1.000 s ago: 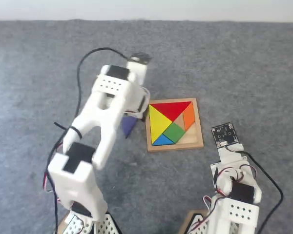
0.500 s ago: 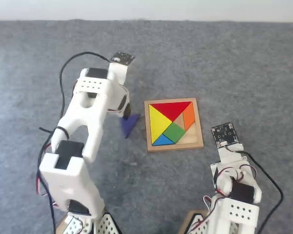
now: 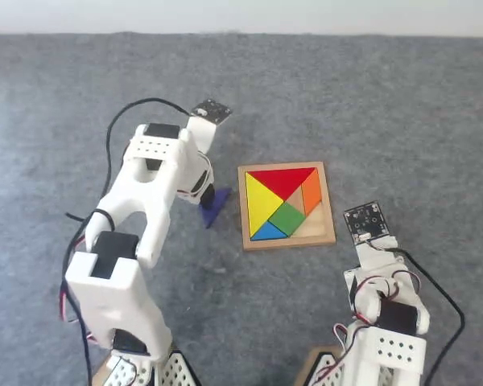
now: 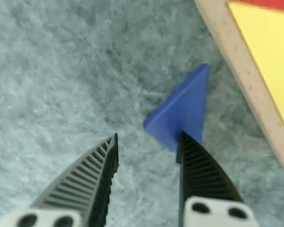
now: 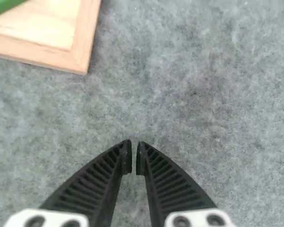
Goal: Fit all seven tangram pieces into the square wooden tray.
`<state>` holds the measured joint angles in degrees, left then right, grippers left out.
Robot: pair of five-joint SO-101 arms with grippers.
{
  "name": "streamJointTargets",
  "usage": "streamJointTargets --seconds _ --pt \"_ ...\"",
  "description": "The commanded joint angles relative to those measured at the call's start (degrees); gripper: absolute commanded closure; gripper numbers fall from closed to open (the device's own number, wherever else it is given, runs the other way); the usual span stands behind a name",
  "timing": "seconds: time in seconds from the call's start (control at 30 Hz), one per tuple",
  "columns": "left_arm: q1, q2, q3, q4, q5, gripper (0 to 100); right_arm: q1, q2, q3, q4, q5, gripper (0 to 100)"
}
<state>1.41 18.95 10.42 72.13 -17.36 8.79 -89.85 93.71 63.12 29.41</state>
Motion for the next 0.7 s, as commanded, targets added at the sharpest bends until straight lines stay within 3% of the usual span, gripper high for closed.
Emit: streamJointTargets --seconds 0.0,0.27,0.43,0.67 --pt "1.2 -0.4 1.0 -2.4 -0.6 80 -0.6 -0.6 -1.8 -0.8 -0.5 96.1" --pt "3.8 5.4 0.8 -2.9 -0.1 80 -0.6 -0.6 -1.8 -0.7 -0.5 96.1" --pt "3.8 10.7 -6.1 2.4 1.5 80 -0.6 -0.6 -1.8 -0.7 -0.5 96.1" --pt "3.9 11.9 -7.5 3.2 1.8 81 -0.7 -0.6 -1.8 -0.7 -0.5 96.1"
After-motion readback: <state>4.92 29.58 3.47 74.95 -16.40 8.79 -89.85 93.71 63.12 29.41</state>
